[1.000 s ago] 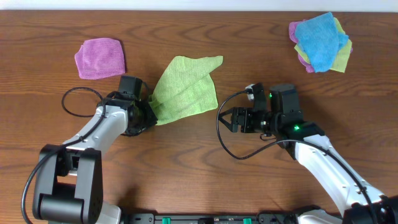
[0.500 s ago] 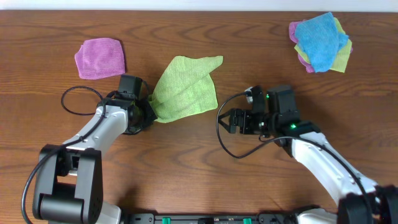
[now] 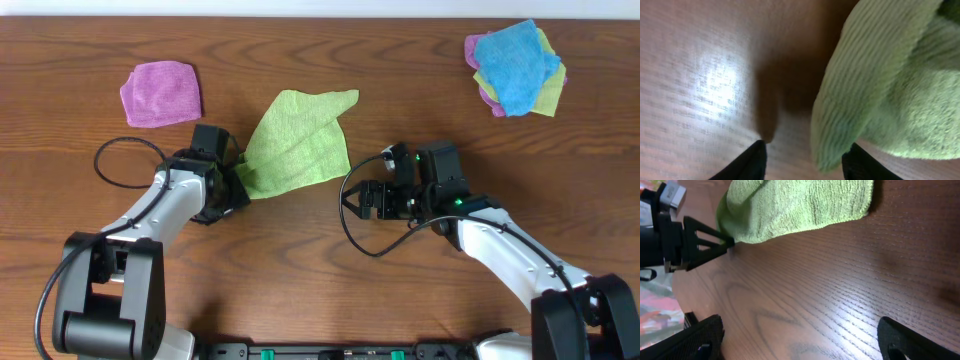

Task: Fold the cloth
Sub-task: 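Grasp the right corner of the green cloth with the right gripper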

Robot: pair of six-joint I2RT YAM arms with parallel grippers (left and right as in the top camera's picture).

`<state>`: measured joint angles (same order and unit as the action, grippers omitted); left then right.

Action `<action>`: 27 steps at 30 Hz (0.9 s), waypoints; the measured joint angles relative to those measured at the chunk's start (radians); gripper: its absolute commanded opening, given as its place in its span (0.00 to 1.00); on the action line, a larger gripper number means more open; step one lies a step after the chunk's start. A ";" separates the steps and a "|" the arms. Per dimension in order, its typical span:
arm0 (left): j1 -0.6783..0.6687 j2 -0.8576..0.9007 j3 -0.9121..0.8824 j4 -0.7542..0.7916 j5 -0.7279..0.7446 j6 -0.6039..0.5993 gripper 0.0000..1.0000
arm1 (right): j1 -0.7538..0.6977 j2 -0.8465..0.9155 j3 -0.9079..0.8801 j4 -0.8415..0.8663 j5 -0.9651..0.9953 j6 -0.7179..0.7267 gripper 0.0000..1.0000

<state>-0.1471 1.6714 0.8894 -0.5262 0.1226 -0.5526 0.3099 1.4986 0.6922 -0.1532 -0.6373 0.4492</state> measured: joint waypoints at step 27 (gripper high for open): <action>0.000 0.005 0.000 0.134 -0.076 0.003 0.31 | 0.000 0.000 0.000 0.002 -0.007 0.000 0.98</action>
<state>-0.1471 1.6764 0.8898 -0.3920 0.0463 -0.5491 0.3099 1.4986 0.6922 -0.1516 -0.6441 0.4492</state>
